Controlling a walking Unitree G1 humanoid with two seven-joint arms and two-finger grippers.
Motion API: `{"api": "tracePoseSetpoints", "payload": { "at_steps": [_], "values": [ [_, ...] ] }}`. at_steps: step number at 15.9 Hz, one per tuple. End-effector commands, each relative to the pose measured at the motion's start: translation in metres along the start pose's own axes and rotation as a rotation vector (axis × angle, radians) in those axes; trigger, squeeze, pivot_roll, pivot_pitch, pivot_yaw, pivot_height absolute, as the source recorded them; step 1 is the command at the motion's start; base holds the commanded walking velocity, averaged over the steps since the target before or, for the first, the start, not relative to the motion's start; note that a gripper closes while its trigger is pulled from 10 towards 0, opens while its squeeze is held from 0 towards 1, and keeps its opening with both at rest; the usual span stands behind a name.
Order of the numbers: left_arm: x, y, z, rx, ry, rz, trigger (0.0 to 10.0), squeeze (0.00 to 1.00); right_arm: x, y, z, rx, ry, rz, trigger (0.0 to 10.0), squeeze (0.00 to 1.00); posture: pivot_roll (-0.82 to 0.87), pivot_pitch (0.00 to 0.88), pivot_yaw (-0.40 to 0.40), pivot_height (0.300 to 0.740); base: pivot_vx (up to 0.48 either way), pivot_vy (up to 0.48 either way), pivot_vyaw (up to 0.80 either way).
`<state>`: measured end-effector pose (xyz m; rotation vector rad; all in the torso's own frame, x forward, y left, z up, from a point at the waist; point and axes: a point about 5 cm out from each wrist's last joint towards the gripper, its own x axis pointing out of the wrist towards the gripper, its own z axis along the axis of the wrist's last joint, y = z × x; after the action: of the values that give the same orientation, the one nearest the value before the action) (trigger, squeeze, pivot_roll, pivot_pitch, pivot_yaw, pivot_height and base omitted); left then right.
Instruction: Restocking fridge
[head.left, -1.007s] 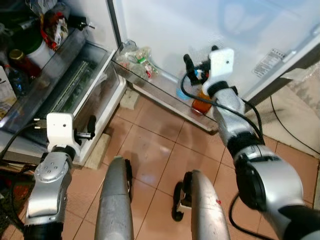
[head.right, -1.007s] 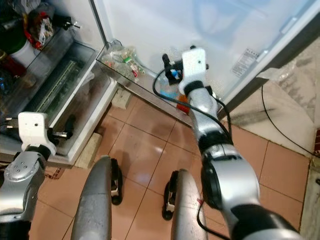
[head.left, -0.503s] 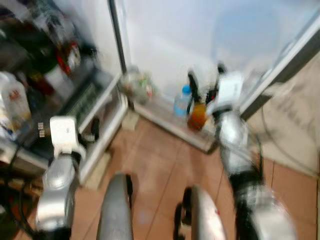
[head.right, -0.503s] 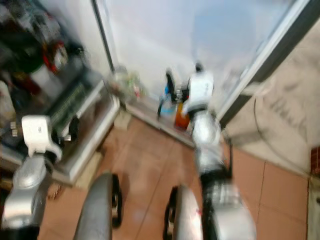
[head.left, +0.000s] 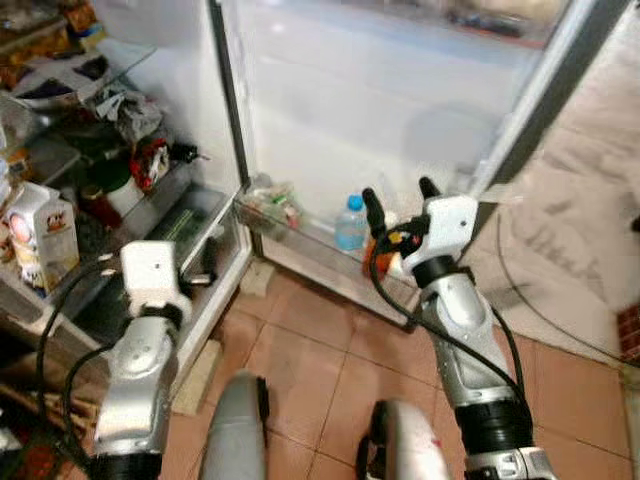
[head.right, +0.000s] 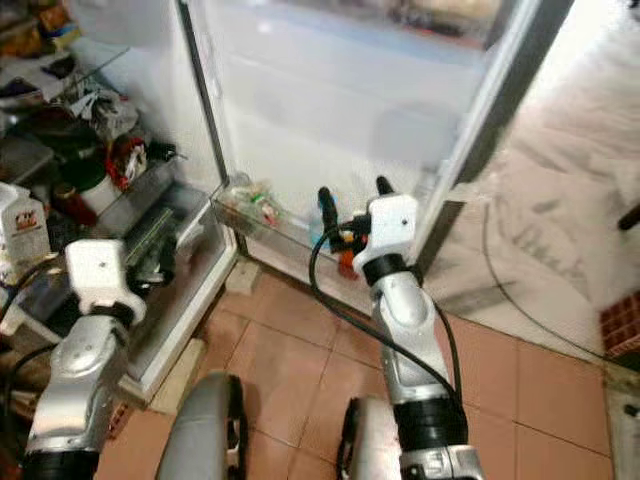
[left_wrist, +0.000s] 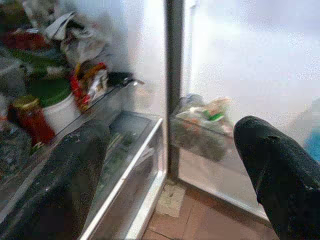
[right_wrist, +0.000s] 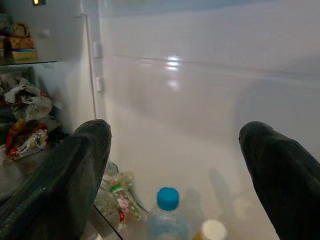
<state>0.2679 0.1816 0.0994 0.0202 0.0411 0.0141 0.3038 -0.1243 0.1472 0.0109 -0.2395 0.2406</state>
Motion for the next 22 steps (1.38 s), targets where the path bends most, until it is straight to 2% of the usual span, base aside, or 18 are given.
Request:
{"api": "tracePoseSetpoints", "payload": {
  "at_steps": [1,4,12,19,22],
  "values": [
    [0.001,-0.004,-0.001,0.003,-0.004,-0.007,10.0,0.0,0.003,-0.009,0.008,-0.01,-0.005,-0.019,10.0,0.0,0.03,0.0,-0.004,0.729,0.0,0.0,0.0],
    [0.003,-0.008,-0.001,-0.01,-0.013,-0.006,10.0,0.0,0.003,-0.013,0.008,-0.012,0.01,-0.031,10.0,0.0,0.03,0.0,-0.008,0.74,0.0,0.0,0.0],
    [0.003,-0.012,-0.001,-0.005,-0.023,-0.019,10.0,0.0,0.008,-0.002,0.006,-0.007,0.046,0.018,10.0,0.0,0.04,0.0,-0.012,0.74,0.0,0.0,0.0],
    [0.004,-0.014,-0.001,0.007,-0.029,-0.035,10.0,0.0,0.004,0.003,-0.001,-0.015,0.084,0.027,10.0,0.0,0.04,0.01,-0.002,0.74,0.0,0.0,0.0],
    [0.004,-0.015,-0.001,0.006,-0.032,-0.034,10.0,0.0,0.004,0.002,-0.002,-0.024,0.084,0.028,10.0,0.0,0.04,0.014,-0.003,0.74,0.0,-0.351,0.0]
  ]
}}
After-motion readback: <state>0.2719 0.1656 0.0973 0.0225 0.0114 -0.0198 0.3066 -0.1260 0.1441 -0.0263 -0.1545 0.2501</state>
